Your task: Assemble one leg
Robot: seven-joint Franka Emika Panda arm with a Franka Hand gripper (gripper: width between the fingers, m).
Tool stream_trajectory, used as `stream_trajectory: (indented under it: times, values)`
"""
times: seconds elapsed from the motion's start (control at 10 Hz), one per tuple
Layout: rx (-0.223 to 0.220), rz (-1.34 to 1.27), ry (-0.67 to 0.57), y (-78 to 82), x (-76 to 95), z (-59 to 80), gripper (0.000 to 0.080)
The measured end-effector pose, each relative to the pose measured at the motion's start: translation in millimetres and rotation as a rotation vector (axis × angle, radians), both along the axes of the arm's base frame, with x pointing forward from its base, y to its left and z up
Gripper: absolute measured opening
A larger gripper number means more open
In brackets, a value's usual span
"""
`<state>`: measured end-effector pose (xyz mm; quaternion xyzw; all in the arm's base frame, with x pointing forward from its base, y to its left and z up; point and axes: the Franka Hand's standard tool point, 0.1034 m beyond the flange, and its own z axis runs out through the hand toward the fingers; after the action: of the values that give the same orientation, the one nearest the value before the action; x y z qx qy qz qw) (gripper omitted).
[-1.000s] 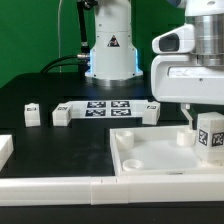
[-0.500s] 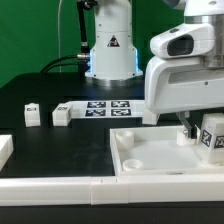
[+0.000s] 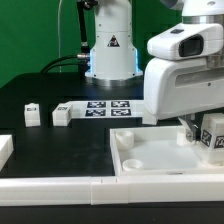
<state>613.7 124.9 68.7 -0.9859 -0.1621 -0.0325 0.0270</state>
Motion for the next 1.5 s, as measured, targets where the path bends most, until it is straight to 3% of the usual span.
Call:
stream_trajectory:
  times: [0.2, 0.6, 1.2, 1.5]
  values:
    - [-0.001, -0.001, -0.001, -0.8, 0.3, 0.1, 0.0291]
    - [0.005, -0.061, 0.002, -0.9, 0.3, -0.1, 0.0293]
    - [0.093, -0.845, 0.042, -4.4, 3.2, -0.5, 0.0294]
    - [0.109, -1.206, 0.066, -4.4, 3.2, -0.9, 0.0294]
